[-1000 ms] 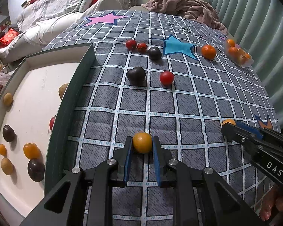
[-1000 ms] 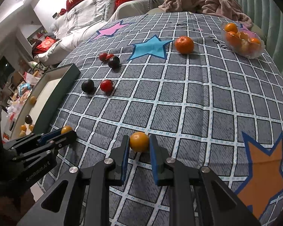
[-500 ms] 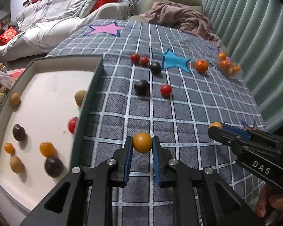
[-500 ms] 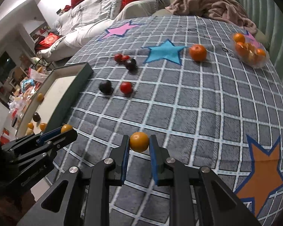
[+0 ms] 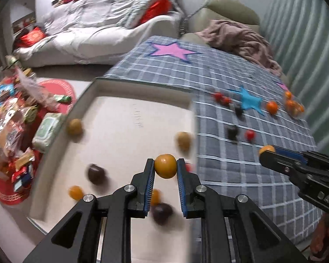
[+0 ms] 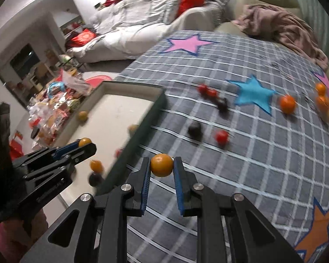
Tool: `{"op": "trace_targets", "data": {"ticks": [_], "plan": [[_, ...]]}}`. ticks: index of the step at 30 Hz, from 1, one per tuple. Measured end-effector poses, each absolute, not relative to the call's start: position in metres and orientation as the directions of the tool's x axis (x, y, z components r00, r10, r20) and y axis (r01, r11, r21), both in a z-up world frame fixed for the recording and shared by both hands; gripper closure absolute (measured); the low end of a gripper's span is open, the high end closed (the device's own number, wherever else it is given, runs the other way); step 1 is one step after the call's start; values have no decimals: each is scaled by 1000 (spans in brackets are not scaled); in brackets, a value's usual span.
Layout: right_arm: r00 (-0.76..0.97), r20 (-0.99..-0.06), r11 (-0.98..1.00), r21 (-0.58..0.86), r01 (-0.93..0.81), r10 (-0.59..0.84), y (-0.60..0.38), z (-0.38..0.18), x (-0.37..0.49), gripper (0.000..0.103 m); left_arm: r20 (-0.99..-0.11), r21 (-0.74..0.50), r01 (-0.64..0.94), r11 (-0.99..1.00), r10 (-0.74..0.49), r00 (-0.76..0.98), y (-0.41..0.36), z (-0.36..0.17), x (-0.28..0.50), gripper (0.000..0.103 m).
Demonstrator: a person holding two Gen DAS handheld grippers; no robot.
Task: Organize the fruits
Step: 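Carry both held tomatoes over the white tray with both tools, then open both tools to release the tomatoes into the tray, then move both open tools back over the fruits on the cloth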
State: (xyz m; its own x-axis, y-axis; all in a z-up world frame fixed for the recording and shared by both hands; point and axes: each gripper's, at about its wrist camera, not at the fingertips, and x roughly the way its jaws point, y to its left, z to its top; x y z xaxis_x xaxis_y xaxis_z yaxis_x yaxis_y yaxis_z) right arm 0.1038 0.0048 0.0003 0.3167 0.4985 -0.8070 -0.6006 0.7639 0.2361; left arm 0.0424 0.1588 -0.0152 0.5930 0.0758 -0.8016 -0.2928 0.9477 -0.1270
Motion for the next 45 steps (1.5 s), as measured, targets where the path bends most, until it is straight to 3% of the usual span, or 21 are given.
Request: {"op": "trace_targets", "data": {"ticks": [13, 27, 29, 33, 34, 35, 36, 37, 45], "plan": [[248, -829, 698, 217, -683, 500, 102, -19, 131, 80, -847, -51, -389, 920, 166, 504, 210, -44, 84, 81], [209, -861, 674, 191, -713, 465, 128, -48, 145, 79, -887, -33, -408, 912, 161, 432, 218, -63, 99, 81], [215, -859, 679, 190, -709, 465, 128, -48, 144, 75, -890, -31, -408, 913, 161, 428, 219, -63, 99, 81], [234, -843, 692, 205, -692, 484, 118, -40, 145, 53, -891, -41, -408, 912, 151, 428, 221, -63, 98, 80], [232, -836, 693, 223, -685, 497, 114, -37, 146, 51, -892, -43, -411, 911, 150, 427, 222, -63, 97, 64], [239, -829, 697, 229, -680, 505, 110, -33, 146, 49, -892, -37, -422, 906, 160, 423, 223, -62, 96, 33], [251, -828, 705, 222, -674, 501, 107, -31, 147, 33, -886, -28, -442, 896, 182, 425, 225, -61, 94, 23], [268, -826, 715, 213, -666, 496, 103, -28, 147, 13, -876, -26, -463, 886, 203, 438, 227, -59, 90, 19], [339, -810, 769, 198, -608, 478, 54, -20, 145, 9, -870, -18, -413, 911, 189, 455, 204, -49, 86, 19]]}}
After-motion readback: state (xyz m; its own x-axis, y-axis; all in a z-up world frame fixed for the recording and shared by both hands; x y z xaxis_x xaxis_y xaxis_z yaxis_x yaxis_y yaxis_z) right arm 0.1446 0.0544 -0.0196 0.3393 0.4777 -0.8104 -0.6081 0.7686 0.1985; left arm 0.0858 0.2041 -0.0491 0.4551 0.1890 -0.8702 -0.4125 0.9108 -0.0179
